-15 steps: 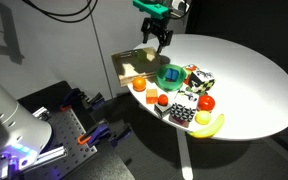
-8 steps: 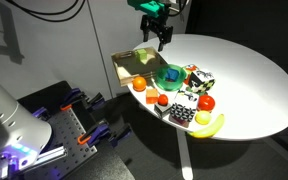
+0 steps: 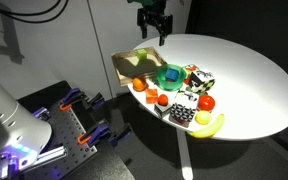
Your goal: Pick up the light green block from the orange block and put it in the wooden tray
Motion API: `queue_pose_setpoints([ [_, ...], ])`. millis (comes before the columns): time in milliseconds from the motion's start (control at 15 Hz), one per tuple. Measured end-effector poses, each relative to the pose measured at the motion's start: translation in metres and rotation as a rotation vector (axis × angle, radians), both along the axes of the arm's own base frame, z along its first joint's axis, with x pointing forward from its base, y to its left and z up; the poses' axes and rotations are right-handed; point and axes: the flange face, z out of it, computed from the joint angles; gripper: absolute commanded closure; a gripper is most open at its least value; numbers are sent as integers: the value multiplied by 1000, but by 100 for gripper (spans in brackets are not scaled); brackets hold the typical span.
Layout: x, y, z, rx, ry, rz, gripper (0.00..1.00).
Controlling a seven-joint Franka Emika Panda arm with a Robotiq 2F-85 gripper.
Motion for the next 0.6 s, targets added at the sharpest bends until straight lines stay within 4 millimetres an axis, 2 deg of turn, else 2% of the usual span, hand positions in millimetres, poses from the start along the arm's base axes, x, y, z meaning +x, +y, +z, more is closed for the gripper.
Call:
queue_pose_setpoints([
  [267, -11, 0, 9, -17, 5, 11, 0],
  [600, -16, -1, 10, -16, 9, 10, 0],
])
